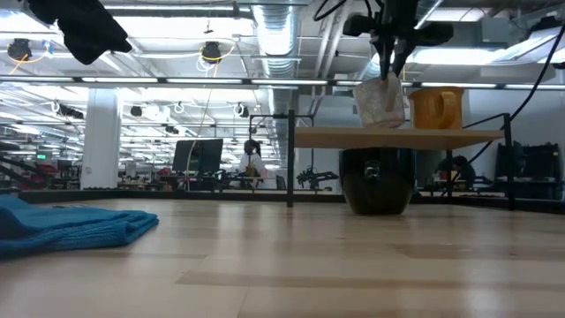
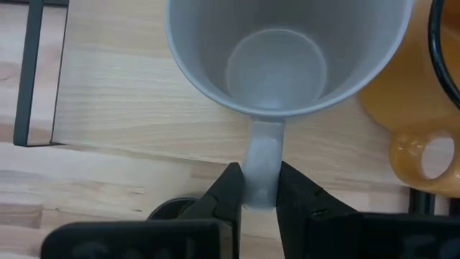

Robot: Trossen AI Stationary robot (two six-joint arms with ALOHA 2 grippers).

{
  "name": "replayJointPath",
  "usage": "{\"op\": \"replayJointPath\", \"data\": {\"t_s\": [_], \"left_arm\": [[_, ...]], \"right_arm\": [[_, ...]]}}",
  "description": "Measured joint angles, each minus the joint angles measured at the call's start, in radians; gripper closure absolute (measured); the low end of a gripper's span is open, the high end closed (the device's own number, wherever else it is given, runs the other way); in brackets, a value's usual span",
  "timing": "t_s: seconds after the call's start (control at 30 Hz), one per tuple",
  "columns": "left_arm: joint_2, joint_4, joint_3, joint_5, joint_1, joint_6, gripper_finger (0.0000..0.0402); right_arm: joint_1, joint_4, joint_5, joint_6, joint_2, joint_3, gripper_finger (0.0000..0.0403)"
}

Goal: Stack small to large cups/mugs on shelf
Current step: Put the gray mug on the shelf

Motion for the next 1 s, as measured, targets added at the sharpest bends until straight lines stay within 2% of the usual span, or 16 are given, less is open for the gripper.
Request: {"op": "replayJointPath", "data": {"t_s": [0.4, 0.8, 1.0], "left_arm": [[0.0, -0.005, 0.0, 0.001, 0.0, -0.006, 0.0319], [0.0, -0.009, 0.0, 0.001, 0.0, -0.007, 0.0319], [0.0, -0.009, 0.0, 0.003, 0.0, -0.007, 0.0319]], "right_arm": [[0.0, 0.003, -0.002, 0.046, 0.0, -0.002, 0.0335], [0.0, 0.099, 0.011, 0.041, -0.003, -0.137, 0.0333], [-0.002, 0.117, -0.01, 0.021, -0.001, -0.145, 0.033]]}}
